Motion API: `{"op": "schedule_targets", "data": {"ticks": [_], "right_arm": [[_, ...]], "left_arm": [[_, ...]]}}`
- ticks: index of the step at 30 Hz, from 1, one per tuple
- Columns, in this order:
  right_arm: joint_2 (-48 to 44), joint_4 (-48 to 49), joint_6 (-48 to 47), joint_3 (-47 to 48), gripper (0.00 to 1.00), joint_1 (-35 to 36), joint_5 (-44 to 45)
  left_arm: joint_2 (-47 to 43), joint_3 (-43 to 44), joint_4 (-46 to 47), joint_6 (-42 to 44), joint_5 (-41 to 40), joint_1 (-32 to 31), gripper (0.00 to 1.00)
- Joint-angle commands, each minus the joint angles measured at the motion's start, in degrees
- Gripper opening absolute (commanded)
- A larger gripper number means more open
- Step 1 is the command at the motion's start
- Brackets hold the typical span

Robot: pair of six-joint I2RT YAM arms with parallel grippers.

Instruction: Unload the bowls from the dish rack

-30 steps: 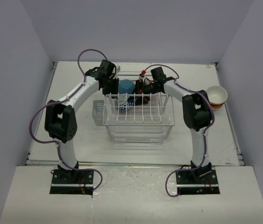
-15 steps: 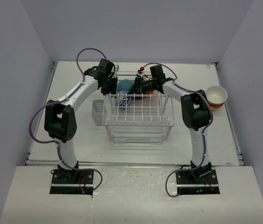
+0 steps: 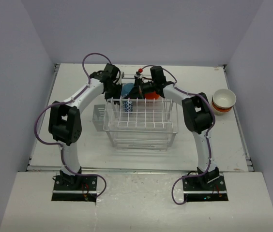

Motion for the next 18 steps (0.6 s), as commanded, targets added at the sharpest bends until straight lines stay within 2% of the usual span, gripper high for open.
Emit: {"op": "schedule_targets", "data": {"ticks": [1, 8, 15, 18], "right_arm": [[1.63, 2.35, 0.28, -1.94, 0.00, 1.53, -0.20], [-3.20, 7.55, 1.51, -5.46, 0.00, 1.35, -1.96], [-8.83, 6.75, 3.26, -1.16, 0.00, 0.30, -4.24], [-9.18, 7.02, 4.94, 0.95, 0.00, -0.67, -5.73]], "left_arm": [[-1.08, -0.03, 0.71, 1.82, 0.79, 0.05, 0.30], [-4.60, -2.05, 7.91, 1.12, 3.16, 0.66, 0.43], [-7.33, -0.04, 13.55, -1.16, 3.77, 0.66, 0.59], [-7.41, 1.81, 15.04, -1.87, 4.12, 0.66, 0.61]]}}
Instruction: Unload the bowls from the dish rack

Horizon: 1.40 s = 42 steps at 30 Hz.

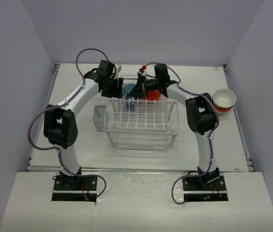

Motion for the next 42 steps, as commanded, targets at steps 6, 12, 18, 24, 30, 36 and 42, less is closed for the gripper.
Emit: {"op": "schedule_targets", "data": {"ticks": [6, 12, 18, 24, 30, 36, 42], "right_arm": [[-7.24, 7.95, 7.42, 4.85, 0.00, -2.12, -8.22], [-11.54, 10.87, 11.75, 6.52, 0.00, -7.13, -9.46], [-15.68, -32.85, -22.02, 23.71, 0.00, -14.69, 2.64], [-17.96, -55.48, -31.75, 34.90, 0.00, -21.37, 32.38], [-27.18, -63.48, -34.05, 24.29, 0.00, -22.17, 64.33], [-30.01, -62.35, -37.30, 10.48, 0.00, -22.34, 69.29], [-21.84, -62.61, -38.88, 13.37, 0.00, -21.99, 66.65]], "left_arm": [[-3.34, 6.40, 13.46, -3.32, 7.64, -0.82, 0.68], [-6.24, 7.88, 18.56, -2.70, 7.39, -0.65, 0.68], [-5.20, 17.10, 14.54, -0.86, -5.79, -0.38, 0.65], [-0.98, 23.35, 8.29, -2.34, -18.10, 2.25, 0.66], [0.34, 22.56, 6.18, -3.58, -20.39, 4.80, 0.65], [2.44, 22.48, 3.98, -4.02, -18.73, 6.03, 0.63], [3.06, 22.57, 3.45, -4.46, -16.27, 6.30, 0.62]]}}
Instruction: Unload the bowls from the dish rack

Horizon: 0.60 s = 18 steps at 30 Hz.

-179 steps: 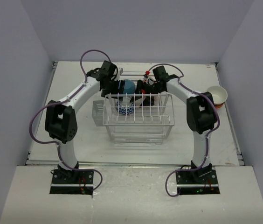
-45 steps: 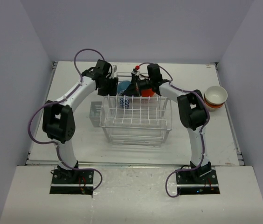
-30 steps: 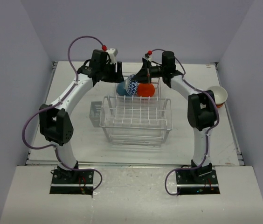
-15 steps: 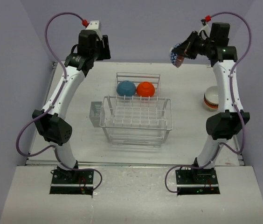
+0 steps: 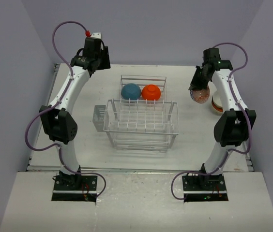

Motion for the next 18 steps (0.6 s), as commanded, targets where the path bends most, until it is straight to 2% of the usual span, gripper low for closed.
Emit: {"op": "schedule_targets", "data": {"ticks": [1, 8, 11, 18], "right_arm": [[2.69, 1.67, -2.27, 3.69, 0.00, 0.52, 1.79], [12.61, -0.87, -2.45, 7.65, 0.00, 1.40, 2.48], [15.35, -0.18, -1.92, 8.00, 0.00, 1.93, 5.12], [22.82, -4.39, -2.01, 15.81, 0.00, 2.54, 11.27]], "left_arm": [[-0.69, 0.73, -0.55, -1.20, 1.40, 0.53, 0.62], [-0.96, 0.20, -1.43, -0.76, 1.31, 0.53, 0.62], [-1.05, -0.15, -1.25, -0.59, 1.49, 0.53, 0.62], [-0.17, -0.15, -1.25, -0.06, 2.36, 0.53, 0.62]]}}
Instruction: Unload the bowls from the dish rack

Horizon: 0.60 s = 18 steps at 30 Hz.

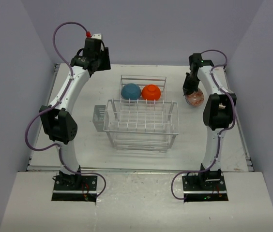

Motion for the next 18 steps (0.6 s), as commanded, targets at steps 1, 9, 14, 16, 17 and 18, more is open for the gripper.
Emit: {"op": "schedule_targets", "data": {"ticks": [1, 9, 14, 16, 17, 18], "right_arm": [[0.76, -2.31, -0.63, 5.43, 0.00, 0.27, 5.70], [5.16, -4.78, -1.42, 7.91, 0.00, 0.27, 11.24], [7.27, -5.39, -1.60, 9.04, 0.00, 0.27, 12.56], [7.89, -5.65, -1.51, 9.40, 0.00, 0.27, 12.74], [8.15, -5.57, -1.51, 9.40, 0.00, 0.36, 13.00], [8.24, -5.57, -1.51, 9.48, 0.00, 0.36, 12.83]], "left_arm": [[-0.10, -0.19, -0.01, 0.42, 0.84, 0.53, 0.62], [0.78, -0.98, -0.36, 0.68, 1.63, 0.53, 0.62], [0.60, -1.42, -0.36, 0.77, 1.63, 0.53, 0.62], [0.69, -1.51, -0.44, 0.69, 1.63, 0.53, 0.62], [0.69, -1.60, -0.44, 0.68, 1.80, 0.53, 0.62], [0.60, -1.69, -0.36, 0.68, 1.98, 0.53, 0.62]]}}
